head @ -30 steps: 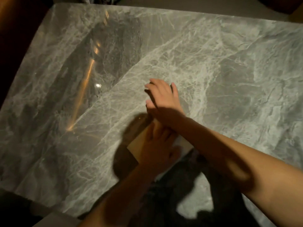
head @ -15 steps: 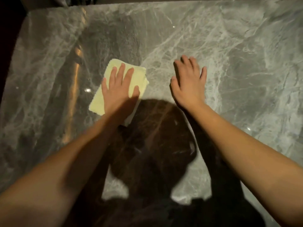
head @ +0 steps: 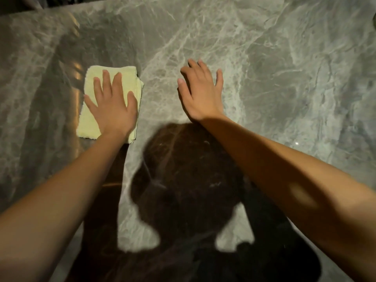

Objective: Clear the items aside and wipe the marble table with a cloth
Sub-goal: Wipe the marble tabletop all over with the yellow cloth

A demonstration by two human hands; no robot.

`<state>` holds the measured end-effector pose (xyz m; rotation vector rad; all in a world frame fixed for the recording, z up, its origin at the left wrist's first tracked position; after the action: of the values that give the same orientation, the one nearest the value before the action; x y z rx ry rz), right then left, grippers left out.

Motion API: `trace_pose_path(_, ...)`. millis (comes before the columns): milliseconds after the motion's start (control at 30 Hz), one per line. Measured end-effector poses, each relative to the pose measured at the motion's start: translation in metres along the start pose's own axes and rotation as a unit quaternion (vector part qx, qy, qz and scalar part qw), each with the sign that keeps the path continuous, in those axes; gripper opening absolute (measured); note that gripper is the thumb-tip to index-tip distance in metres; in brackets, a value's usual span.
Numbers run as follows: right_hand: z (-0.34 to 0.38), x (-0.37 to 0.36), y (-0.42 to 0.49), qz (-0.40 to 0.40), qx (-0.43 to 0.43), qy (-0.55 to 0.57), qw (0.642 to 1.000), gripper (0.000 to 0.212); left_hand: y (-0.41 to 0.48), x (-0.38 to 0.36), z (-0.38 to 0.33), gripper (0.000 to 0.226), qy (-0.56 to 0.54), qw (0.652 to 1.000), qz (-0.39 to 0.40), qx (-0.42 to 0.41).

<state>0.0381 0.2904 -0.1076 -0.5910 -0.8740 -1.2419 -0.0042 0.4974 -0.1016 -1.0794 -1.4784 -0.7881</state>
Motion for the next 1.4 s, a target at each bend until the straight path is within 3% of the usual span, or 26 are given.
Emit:
trace_pose_path(167, -0.003, 0.008, -0.003, -0.092, -0.057, 0.188, 0.976, 0.041, -0.056, -0.010, -0.035, 0.057, 0.017, 0.999, 0.019, -0.030)
trace_pose_path(300, -0.009, 0.024, -0.006, -0.082, -0.061, 0.274, 0.956, 0.040, -0.107, -0.023, -0.080, 0.063, 0.050, 0.995, 0.047, -0.077)
trace_pose_path(367, -0.021, 0.034, -0.013, -0.072, -0.055, 0.276, 0.957, 0.038, -0.131, -0.033, -0.108, 0.064, 0.065, 0.991, 0.056, -0.103)
trace_pose_path(600, -0.125, 0.111, -0.035, -0.156, -0.116, 0.183, 0.964, 0.035, -0.204, -0.064, -0.213, 0.057, 0.045, 0.976, 0.053, -0.208)
trace_pose_path(800, -0.203, 0.156, -0.044, -0.198, -0.177, 0.174, 0.948, 0.035, -0.201, -0.076, -0.266, 0.053, 0.045, 0.966, 0.054, -0.249)
trace_pose_path(900, -0.222, 0.163, -0.045, -0.221, -0.169, 0.186, 0.942, 0.034, -0.183, -0.076, -0.277, 0.055, 0.080, 0.955, 0.061, -0.280)
trace_pose_path(1067, -0.237, 0.167, -0.048, -0.120, -0.152, 0.010, 0.981, 0.045, -0.127, -0.077, -0.324, 0.057, 0.064, 0.959, 0.075, -0.264)
trace_pose_path(1267, -0.261, 0.169, -0.058, 0.030, -0.131, -0.182, 0.974, 0.057, -0.055, -0.079, -0.366, 0.056, 0.034, 0.977, 0.047, -0.206)
trace_pose_path(1400, -0.260, 0.170, -0.060, 0.044, -0.109, -0.198, 0.973, 0.057, -0.050, -0.081, -0.371, 0.054, 0.025, 0.979, 0.047, -0.196)
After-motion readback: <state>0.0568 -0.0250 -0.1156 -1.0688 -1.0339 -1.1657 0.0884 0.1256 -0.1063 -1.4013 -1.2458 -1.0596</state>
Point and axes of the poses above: each hand's wrist, its own y-axis towards the middle knuckle, its own x-axis out of the back of the hand, z = x × y, the point moved 2 cm from there along y, towards the middle knuckle, and after that the axes turned 4 degrees about x, right-handed, at the moved point
